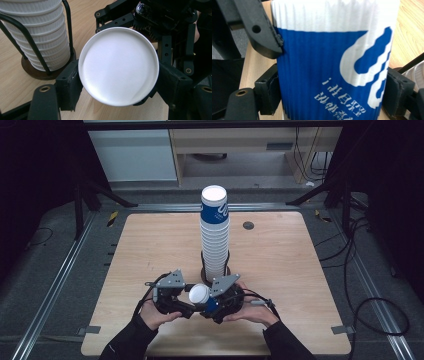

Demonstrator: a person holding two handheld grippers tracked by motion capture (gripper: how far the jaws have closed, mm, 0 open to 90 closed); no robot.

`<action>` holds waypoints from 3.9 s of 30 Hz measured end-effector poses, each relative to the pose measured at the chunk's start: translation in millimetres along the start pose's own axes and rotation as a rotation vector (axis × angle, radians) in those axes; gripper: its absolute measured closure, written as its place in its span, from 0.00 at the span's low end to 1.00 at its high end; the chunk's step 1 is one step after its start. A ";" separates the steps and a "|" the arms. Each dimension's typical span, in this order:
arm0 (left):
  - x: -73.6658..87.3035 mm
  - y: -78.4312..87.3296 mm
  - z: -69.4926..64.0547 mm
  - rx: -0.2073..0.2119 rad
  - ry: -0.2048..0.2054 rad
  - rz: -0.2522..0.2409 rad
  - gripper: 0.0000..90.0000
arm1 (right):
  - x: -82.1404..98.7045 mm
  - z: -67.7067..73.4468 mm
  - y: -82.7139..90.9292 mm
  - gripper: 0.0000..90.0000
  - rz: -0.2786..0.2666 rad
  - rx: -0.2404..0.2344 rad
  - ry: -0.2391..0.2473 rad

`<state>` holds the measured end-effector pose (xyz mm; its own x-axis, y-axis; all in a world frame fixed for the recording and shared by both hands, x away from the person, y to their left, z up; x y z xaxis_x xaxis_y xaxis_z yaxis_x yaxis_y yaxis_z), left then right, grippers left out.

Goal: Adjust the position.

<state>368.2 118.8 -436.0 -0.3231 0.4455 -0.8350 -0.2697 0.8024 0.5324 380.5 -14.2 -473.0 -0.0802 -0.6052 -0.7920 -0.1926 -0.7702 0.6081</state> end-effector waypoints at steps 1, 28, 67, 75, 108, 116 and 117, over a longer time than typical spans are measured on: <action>-0.3 0.2 -0.1 0.000 0.000 -0.003 0.30 | -0.3 0.0 0.4 0.20 -0.006 -0.001 -0.003; -7.8 20.5 5.0 0.001 -0.002 -0.094 0.31 | -1.5 -6.4 13.6 0.08 -0.037 0.027 -0.040; 8.1 -3.2 -0.5 0.067 -0.024 0.120 0.27 | 6.9 3.1 6.1 0.18 0.087 -0.030 0.034; 6.5 0.5 0.8 0.068 -0.019 0.097 0.27 | 6.2 1.8 7.9 0.13 0.062 -0.044 0.016; 2.1 17.1 10.7 0.143 -0.039 -0.165 0.27 | 5.4 -13.5 34.6 0.09 -0.123 -0.109 -0.143; 2.8 10.3 2.2 0.184 -0.055 -0.137 0.27 | 3.9 -7.2 29.9 0.09 -0.125 -0.156 -0.125; 3.3 9.3 1.8 0.183 -0.058 -0.131 0.27 | 3.6 -6.6 29.7 0.09 -0.127 -0.160 -0.124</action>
<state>366.2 128.5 -434.0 -0.2421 0.3508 -0.9046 -0.1348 0.9111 0.3894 380.9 -40.6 -457.5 -0.1871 -0.4800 -0.8571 -0.0517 -0.8664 0.4966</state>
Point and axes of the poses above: each handheld gripper's, and its own axes: y roughly backward along the jaws, x roughly out of its underside, z roughly to its left, the point moved 5 cm from there along -y, roughly forward along the jaws, and after that the axes turned 1 degree about -z, right-handed, at the moved point
